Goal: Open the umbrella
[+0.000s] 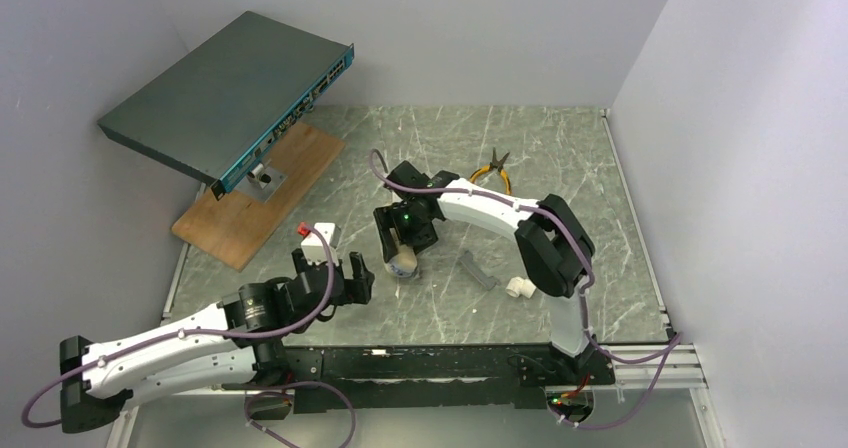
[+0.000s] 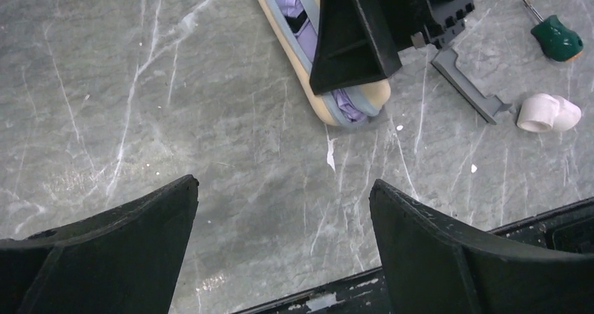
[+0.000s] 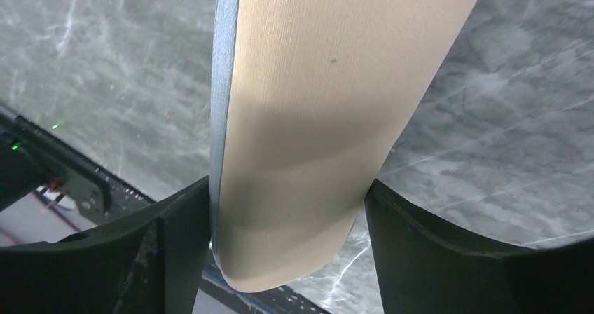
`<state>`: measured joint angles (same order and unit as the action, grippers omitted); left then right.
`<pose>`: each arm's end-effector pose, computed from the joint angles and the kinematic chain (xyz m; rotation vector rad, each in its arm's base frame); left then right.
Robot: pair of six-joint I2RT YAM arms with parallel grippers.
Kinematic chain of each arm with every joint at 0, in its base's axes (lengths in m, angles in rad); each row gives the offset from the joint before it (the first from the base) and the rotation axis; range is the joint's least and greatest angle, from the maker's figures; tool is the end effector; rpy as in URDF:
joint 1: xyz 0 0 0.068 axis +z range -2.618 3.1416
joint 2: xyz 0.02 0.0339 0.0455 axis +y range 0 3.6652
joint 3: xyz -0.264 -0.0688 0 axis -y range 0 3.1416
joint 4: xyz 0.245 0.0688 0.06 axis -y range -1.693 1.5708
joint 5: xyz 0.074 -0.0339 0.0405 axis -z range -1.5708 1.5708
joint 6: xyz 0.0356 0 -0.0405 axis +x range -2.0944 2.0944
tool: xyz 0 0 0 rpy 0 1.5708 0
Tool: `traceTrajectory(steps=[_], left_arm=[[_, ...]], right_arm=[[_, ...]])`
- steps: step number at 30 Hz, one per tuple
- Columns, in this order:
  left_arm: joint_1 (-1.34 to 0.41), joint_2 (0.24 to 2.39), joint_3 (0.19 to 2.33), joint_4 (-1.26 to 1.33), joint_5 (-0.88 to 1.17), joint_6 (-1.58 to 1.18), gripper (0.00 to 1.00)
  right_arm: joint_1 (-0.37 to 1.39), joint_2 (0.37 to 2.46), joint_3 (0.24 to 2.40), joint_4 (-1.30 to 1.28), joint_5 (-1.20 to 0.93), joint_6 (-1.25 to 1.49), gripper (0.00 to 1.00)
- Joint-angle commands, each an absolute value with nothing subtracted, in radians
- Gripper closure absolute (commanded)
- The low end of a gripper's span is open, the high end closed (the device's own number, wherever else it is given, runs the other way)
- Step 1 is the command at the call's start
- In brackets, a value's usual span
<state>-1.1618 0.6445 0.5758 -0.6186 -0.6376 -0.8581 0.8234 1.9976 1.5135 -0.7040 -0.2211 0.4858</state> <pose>0.0739 -0.1171 0.2501 -0.0064 2.1426 -0.4761 0.2761 0.3094 0.1920 -0.5509 2.8597 0.5998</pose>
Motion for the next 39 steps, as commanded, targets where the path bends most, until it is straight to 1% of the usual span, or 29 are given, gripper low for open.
traceTrajectory(steps=[1,5,10,14,19,21,23,28,30,35,39], left_arm=[[-1.164,0.685,0.604,-0.546,-0.675,-0.856,0.05],[-1.157,0.709,0.603,-0.523,-0.679,-0.86,0.05],[-1.142,0.715,0.597,-0.512,-0.67,-0.869,0.06],[-1.138,0.7,0.597,-0.542,-0.689,-0.901,0.07],[-1.136,0.638,0.605,-0.637,-0.731,-0.942,0.11],[-1.135,0.609,0.617,-0.708,-0.754,-0.969,0.13],[-1.136,0.576,0.64,-0.789,-0.772,-0.996,0.14],[-1.135,0.48,0.716,-0.993,-0.794,-1.013,0.16],[-1.136,0.436,0.743,-1.056,-0.804,-1.011,0.16],[-1.138,0.361,0.767,-1.149,-0.806,-1.01,0.16],[-1.138,0.315,0.733,-1.042,-0.758,-0.908,0.17]], right_arm=[[0.812,1.885,1.48,-0.636,-0.324,0.491,0.22],[0.8,1.834,1.435,-0.602,-0.356,0.494,0.18],[0.772,1.821,1.371,-0.553,-0.418,0.498,0.19],[0.776,1.801,1.394,-0.599,-0.322,0.486,0.17],[0.814,1.771,1.488,-0.665,-0.199,0.484,0.18],[0.843,1.786,1.549,-0.688,-0.154,0.485,0.21],[0.883,1.818,1.61,-0.711,-0.12,0.489,0.27],[0.952,1.935,1.732,-0.712,-0.156,0.495,0.5],[0.966,1.994,1.78,-0.719,-0.161,0.5,0.53],[0.978,2.138,1.895,-0.762,-0.147,0.493,0.55],[0.978,2.204,1.935,-0.793,-0.123,0.491,0.56]])
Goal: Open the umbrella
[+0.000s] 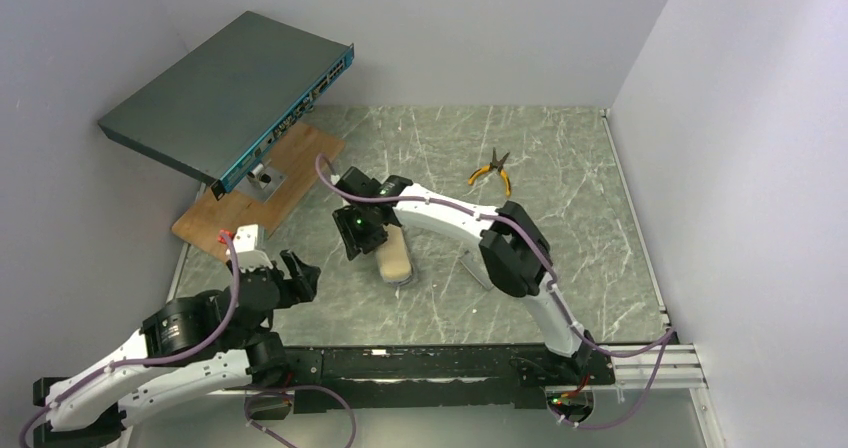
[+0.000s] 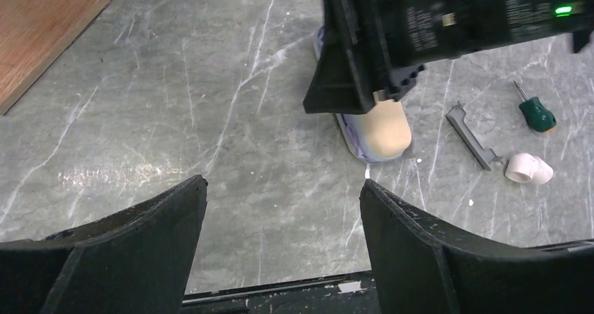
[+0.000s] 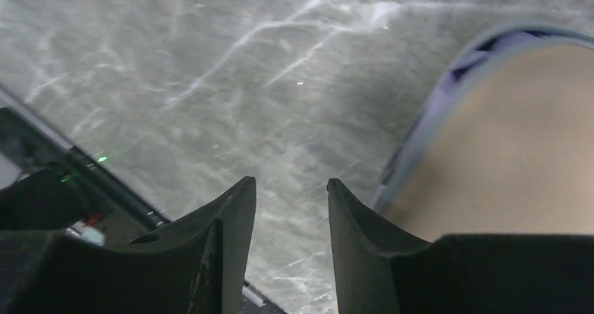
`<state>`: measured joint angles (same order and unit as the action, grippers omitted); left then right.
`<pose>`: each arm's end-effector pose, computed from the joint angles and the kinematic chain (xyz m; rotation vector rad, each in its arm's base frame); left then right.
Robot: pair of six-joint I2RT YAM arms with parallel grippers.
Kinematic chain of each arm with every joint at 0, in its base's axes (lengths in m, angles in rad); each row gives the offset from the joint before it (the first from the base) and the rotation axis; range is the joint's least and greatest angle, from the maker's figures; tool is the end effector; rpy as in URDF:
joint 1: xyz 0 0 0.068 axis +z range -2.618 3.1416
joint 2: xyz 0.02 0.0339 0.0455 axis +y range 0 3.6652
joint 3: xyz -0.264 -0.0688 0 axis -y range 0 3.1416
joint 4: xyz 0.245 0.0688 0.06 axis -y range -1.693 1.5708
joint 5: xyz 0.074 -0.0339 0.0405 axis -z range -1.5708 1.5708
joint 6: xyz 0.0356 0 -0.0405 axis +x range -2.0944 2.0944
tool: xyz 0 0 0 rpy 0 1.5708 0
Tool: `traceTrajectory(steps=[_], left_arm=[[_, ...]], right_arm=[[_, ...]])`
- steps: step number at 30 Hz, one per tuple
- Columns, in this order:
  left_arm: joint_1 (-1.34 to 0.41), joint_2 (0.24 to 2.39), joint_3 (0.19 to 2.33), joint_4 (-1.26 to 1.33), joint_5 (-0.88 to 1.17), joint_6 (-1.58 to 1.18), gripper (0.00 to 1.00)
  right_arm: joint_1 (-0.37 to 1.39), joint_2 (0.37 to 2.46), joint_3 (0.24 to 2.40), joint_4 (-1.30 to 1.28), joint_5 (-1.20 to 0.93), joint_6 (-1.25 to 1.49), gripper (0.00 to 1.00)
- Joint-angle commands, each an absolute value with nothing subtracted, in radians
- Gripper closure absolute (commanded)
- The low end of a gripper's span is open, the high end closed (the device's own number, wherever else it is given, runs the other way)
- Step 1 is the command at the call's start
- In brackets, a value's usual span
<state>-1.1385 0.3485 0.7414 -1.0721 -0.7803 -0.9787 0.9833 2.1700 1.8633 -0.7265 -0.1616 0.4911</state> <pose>0.0447 -0.0372 0.2905 -0.2348 2.0481 -0.4349 0.2593 0.3997 0.2210 -0.7349 2.6720 0.6791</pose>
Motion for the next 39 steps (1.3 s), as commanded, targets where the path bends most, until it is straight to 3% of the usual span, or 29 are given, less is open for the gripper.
traceTrajectory(steps=[1,13,29,33,36,39], left_arm=[[-1.139,0.313,0.732,-1.038,-0.759,-0.904,0.17],[-1.147,0.335,0.742,-1.06,-0.781,-0.919,0.17],[-1.161,0.35,0.739,-1.074,-0.807,-0.933,0.16],[-1.162,0.367,0.74,-1.074,-0.811,-0.934,0.16],[-1.162,0.386,0.738,-1.069,-0.811,-0.928,0.16],[-1.161,0.415,0.727,-1.02,-0.795,-0.883,0.17]], right_arm=[[0.978,2.219,1.941,-0.81,-0.108,0.486,0.56],[0.934,2.147,1.865,-0.888,0.054,0.426,0.57],[0.81,1.976,1.666,-0.821,-0.014,0.368,0.55],[0.783,1.923,1.601,-0.769,-0.098,0.363,0.48],[0.77,1.847,1.563,-0.722,-0.198,0.36,0.37],[0.741,1.771,1.517,-0.665,-0.271,0.371,0.35]])
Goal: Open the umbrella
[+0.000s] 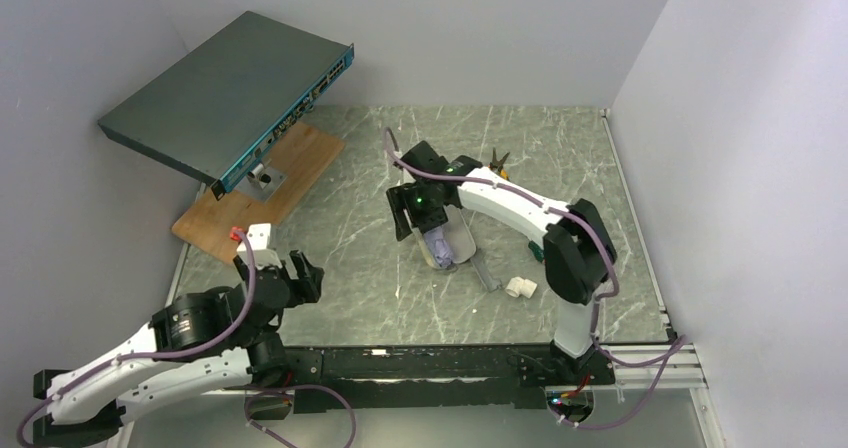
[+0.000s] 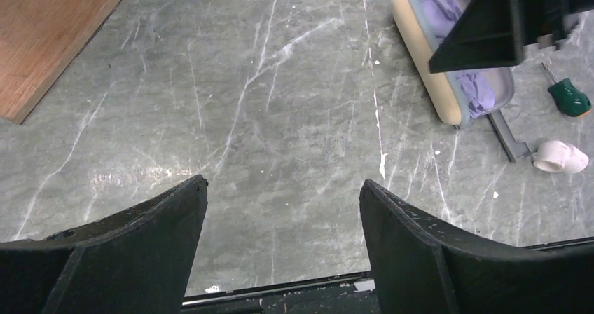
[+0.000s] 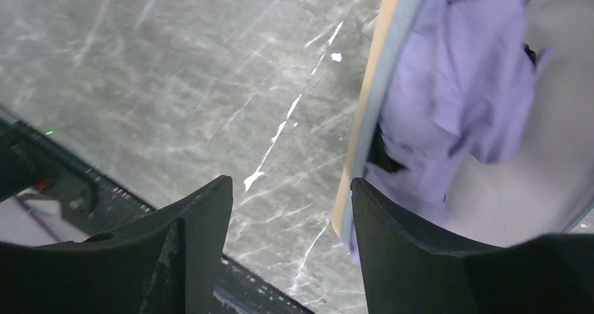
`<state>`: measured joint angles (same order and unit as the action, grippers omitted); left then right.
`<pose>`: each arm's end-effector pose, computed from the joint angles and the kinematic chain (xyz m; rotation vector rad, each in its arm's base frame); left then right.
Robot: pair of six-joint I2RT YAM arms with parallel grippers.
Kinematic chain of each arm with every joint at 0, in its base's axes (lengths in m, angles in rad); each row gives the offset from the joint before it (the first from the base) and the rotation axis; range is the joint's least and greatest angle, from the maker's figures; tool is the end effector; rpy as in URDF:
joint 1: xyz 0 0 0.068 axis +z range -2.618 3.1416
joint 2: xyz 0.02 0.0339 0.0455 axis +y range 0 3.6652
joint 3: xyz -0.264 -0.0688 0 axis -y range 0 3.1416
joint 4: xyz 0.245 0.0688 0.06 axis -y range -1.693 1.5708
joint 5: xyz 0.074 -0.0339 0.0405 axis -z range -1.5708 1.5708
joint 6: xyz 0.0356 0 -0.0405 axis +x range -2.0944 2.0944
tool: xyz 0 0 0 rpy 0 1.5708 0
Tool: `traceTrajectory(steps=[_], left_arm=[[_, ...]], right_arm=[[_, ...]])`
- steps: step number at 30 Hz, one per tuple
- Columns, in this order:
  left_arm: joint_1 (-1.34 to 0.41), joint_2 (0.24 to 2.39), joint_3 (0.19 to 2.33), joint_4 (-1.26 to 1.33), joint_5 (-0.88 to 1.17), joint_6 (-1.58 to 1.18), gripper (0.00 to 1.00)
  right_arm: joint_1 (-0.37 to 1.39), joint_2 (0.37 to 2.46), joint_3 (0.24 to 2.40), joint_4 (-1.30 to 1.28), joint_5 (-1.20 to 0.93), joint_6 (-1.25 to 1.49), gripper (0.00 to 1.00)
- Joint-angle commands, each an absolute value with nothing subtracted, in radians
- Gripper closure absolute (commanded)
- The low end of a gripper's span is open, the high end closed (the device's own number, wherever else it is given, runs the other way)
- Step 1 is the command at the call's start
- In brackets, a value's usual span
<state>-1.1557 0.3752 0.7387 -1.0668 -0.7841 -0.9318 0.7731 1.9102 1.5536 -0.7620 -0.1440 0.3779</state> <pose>0.0463 -0.0427 0.2893 -0.1597 2.0631 -0.3909 0.2871 0.2873 0.2349 -0.5939 2.7300 0.5188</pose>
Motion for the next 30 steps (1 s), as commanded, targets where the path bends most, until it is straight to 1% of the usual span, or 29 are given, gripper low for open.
traceTrajectory(steps=[1,6,12,14,17,19,22,23,30], left_arm=[[-1.162,0.429,0.72,-0.979,-0.774,-0.85,0.18],[-1.16,0.586,0.713,-0.698,-0.666,-0.701,0.18],[-1.149,0.884,0.813,-0.533,-0.618,-0.61,0.16],[-1.108,0.973,0.844,-0.475,-0.542,-0.562,0.16],[-1.014,1.093,0.896,-0.428,-0.391,-0.56,0.2],[-0.985,1.146,0.919,-0.405,-0.365,-0.554,0.2],[-0.957,1.215,0.947,-0.378,-0.335,-0.553,0.2],[-0.948,1.233,0.953,-0.369,-0.325,-0.557,0.2],[-0.917,1.309,0.976,-0.316,-0.273,-0.572,0.21]], right_arm=[[0.727,1.753,1.5,-0.643,-0.291,0.377,0.35],[0.653,1.711,1.425,-0.591,-0.358,0.394,0.39],[0.613,1.725,1.393,-0.605,-0.333,0.38,0.42],[0.607,1.733,1.377,-0.603,-0.329,0.378,0.44],[0.599,1.747,1.357,-0.596,-0.329,0.376,0.46],[0.599,1.748,1.352,-0.599,-0.336,0.373,0.46],[0.598,1.73,1.339,-0.592,-0.308,0.366,0.39],[0.599,1.733,1.344,-0.602,-0.286,0.361,0.39],[0.596,1.794,1.338,-0.655,-0.121,0.327,0.42]])
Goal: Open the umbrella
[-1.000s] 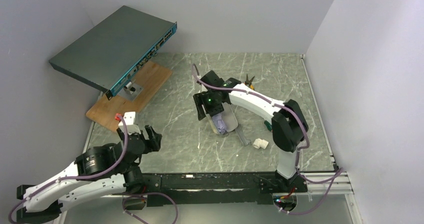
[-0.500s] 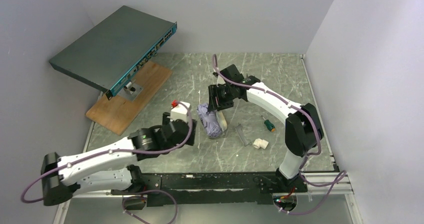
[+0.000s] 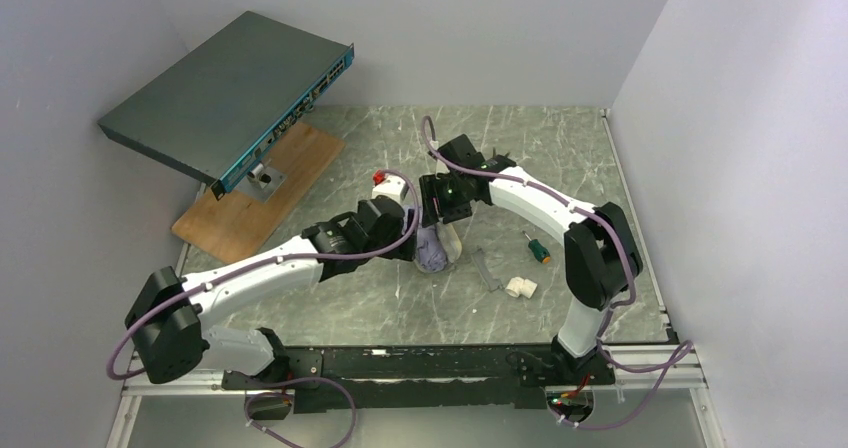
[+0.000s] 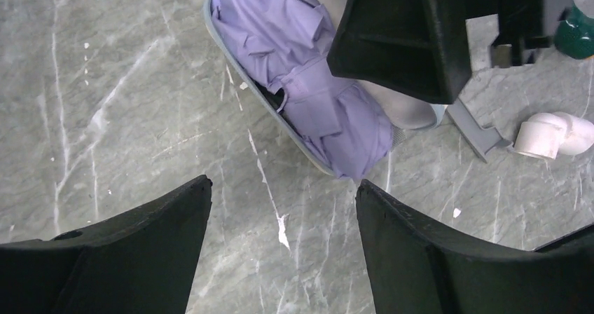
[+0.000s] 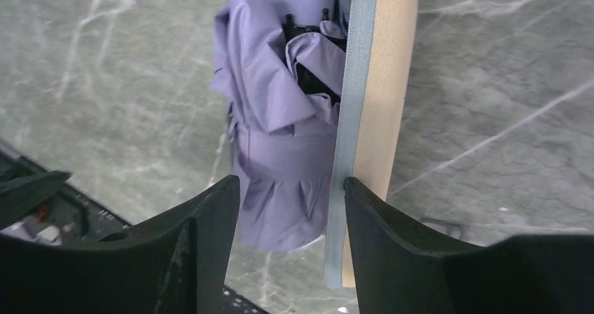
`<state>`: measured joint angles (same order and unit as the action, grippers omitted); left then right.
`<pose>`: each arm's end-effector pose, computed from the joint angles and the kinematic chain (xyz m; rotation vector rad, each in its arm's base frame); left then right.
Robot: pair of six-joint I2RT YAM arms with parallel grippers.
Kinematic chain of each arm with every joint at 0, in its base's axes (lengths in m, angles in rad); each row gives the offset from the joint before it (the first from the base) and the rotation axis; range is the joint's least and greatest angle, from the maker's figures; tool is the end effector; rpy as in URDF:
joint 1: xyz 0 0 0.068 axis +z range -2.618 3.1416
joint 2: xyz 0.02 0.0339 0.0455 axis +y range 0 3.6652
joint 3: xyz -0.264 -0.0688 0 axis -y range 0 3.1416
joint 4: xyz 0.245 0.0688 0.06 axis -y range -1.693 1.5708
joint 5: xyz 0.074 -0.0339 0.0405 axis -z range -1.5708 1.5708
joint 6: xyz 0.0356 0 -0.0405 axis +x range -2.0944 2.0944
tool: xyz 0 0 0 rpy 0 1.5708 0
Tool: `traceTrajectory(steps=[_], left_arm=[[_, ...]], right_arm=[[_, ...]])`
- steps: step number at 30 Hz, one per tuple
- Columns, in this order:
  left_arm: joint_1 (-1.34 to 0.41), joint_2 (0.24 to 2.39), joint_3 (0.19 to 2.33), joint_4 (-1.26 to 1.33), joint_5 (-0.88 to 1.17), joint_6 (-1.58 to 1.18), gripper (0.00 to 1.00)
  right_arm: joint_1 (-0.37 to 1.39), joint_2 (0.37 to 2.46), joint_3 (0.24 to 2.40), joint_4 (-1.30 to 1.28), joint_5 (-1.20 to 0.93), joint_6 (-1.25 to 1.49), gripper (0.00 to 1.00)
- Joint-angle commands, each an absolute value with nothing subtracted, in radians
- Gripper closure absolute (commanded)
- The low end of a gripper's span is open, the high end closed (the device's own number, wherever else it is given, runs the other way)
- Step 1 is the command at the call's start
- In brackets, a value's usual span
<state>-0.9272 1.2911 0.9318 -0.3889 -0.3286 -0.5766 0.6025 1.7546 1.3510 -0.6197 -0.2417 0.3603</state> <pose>0.1751 -0.2143 0.2640 0.2371 2.2915 -0.4063 0.3030 0.2188 0.2393 -0.4167 2.6638 0.6404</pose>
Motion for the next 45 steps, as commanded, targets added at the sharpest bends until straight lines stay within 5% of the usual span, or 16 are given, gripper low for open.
traceTrajectory(steps=[1,13,24,28,33,45], left_arm=[[-0.915,1.316,0.977,-0.313,-0.267,-0.571,0.21],[-0.911,1.375,0.976,-0.289,-0.247,-0.576,0.22],[-0.91,1.381,0.976,-0.284,-0.238,-0.58,0.23],[-0.911,1.374,0.971,-0.277,-0.232,-0.584,0.23],[-0.911,1.367,0.966,-0.266,-0.233,-0.593,0.24],[-0.909,1.309,0.913,-0.246,-0.257,-0.621,0.25]], right_arm=[[0.597,1.794,1.332,-0.655,-0.098,0.328,0.42],[0.59,1.695,1.312,-0.693,0.038,0.342,0.36],[0.59,1.737,1.259,-0.63,-0.066,0.342,0.36],[0.59,1.746,1.238,-0.602,-0.131,0.338,0.52],[0.591,1.733,1.241,-0.596,-0.227,0.333,1.0],[0.591,1.464,1.526,-0.766,-0.348,0.407,1.0]])
